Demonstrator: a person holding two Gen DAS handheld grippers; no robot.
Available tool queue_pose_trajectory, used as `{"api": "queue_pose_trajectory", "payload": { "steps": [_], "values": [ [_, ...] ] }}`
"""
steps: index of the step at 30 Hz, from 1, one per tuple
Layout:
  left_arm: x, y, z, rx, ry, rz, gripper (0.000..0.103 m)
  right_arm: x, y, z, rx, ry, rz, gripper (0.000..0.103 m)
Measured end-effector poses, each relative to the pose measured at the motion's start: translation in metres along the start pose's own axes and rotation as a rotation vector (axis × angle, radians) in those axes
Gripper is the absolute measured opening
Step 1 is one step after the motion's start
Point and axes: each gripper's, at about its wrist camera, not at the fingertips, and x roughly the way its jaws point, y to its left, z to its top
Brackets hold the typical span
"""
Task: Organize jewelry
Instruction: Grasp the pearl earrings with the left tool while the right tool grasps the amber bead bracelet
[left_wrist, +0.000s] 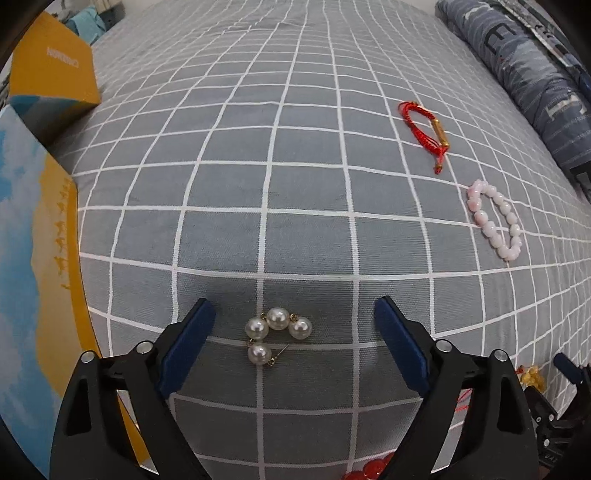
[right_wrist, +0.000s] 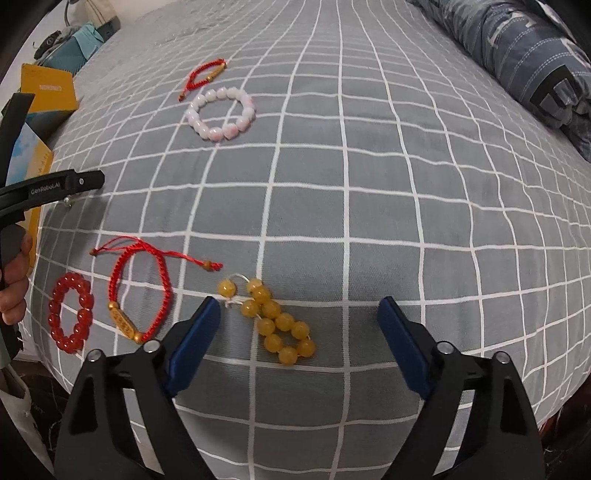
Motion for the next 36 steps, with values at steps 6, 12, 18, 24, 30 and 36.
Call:
{"api": "queue_pose_trajectory", "payload": {
  "steps": [6, 12, 18, 24, 30, 36],
  "values": [
    [0.000, -0.003, -0.003, 0.006, 0.004, 0.012, 0.073, 0.004, -0.003, 0.000, 0.012, 0.017, -0.021, 0.063],
    [-0.009, -0.007, -0.008, 0.010, 0.007, 0.026, 0.043, 0.003, 0.001, 0.001, -0.017, 0.008, -0.037, 0.038],
    [-0.019, -0.011, -0.017, 0.021, -0.007, 0.019, 0.020, 0.002, 0.003, 0.001, -0.023, 0.004, -0.059, 0.011],
    [-0.029, -0.012, -0.022, 0.021, -0.028, 0.016, 0.011, -0.001, 0.003, 0.003, -0.014, -0.004, -0.066, 0.010],
    [-0.035, -0.015, -0.024, 0.022, -0.041, 0.004, 0.011, -0.008, 0.004, 0.004, -0.011, -0.022, -0.072, 0.010],
    [-0.051, -0.015, -0.028, 0.023, -0.073, -0.011, 0.011, -0.017, 0.005, 0.004, 0.004, -0.053, -0.068, 0.009]
  ]
}}
